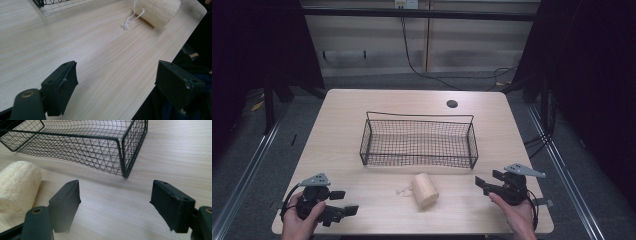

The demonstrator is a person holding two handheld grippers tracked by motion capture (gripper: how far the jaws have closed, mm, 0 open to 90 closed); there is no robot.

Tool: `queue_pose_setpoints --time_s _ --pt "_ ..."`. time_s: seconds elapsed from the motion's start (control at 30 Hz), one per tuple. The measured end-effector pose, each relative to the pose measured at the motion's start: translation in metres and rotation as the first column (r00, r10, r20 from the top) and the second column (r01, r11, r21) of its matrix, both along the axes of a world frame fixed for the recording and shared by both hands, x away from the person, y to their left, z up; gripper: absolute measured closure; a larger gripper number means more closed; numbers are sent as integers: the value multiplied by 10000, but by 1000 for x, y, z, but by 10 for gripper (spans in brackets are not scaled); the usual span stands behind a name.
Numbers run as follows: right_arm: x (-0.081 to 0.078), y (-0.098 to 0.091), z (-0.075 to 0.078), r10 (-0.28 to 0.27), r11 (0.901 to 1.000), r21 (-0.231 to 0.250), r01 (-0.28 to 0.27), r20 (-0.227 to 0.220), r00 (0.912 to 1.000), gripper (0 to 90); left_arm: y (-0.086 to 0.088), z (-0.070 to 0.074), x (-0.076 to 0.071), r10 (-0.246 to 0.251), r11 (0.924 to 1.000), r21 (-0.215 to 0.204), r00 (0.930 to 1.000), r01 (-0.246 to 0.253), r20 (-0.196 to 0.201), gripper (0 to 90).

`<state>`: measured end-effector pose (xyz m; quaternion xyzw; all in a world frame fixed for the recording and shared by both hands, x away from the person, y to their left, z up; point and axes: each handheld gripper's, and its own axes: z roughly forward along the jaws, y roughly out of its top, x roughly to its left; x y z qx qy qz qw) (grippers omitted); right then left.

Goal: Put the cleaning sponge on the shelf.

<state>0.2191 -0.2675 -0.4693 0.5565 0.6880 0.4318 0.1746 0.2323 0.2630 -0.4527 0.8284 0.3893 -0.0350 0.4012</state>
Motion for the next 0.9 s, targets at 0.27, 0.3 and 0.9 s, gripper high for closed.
queue_pose_setpoints --time_s 0.27,0.3,0.9 --pt "-3 6 6 494 9985 -269 -483 439 9978 245 0 0 0 -32 10000 76 10000 32 13 174" --pt "-4 8 8 647 9977 -255 -634 514 9966 272 0 0 0 -16 10000 74 10000 16 9 174" --pt "-3 33 31 1747 9846 -33 -1747 47 9846 305 0 -1 0 20 10000 83 10000 -19 -38 174"
